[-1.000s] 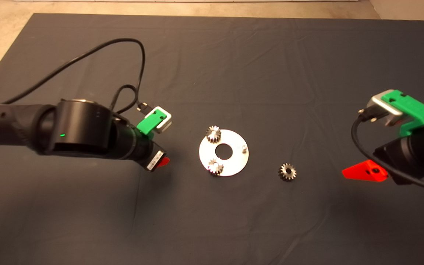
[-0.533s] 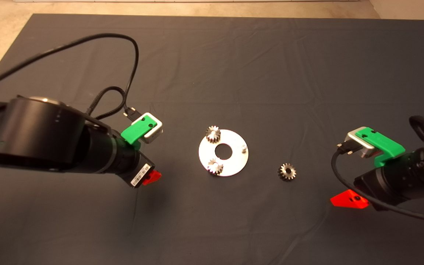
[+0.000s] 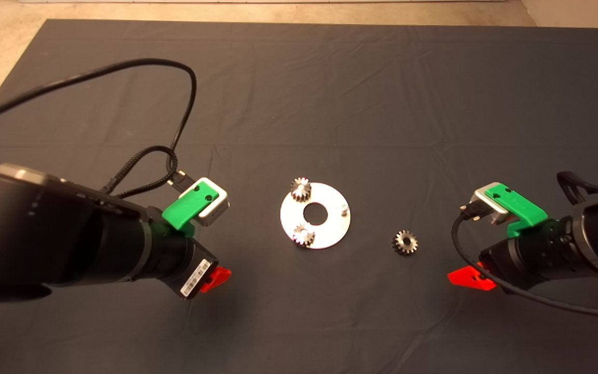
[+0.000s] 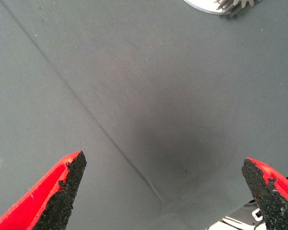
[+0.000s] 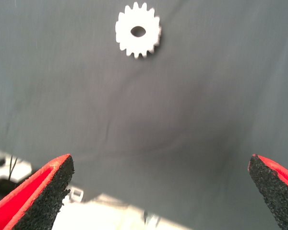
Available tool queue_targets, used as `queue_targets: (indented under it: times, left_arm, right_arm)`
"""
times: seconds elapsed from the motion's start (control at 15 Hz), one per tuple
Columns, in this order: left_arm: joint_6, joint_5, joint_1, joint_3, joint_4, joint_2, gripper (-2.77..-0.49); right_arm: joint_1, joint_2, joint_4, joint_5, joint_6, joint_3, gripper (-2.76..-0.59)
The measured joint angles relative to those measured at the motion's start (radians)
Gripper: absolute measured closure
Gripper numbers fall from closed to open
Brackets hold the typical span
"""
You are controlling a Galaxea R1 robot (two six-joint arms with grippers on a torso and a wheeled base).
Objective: Install three planetary gears onto the carrier pins
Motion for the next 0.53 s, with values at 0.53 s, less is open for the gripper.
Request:
queue_targets:
  times: [0.53]
  left_arm:
    - [-0.040, 0.008, -0.020, 0.000, -0.003, 0.032, -2.57]
  right_arm:
    - [-0.141, 0.004, -0.219, 0.001, -0.036, -0.005, -2.73]
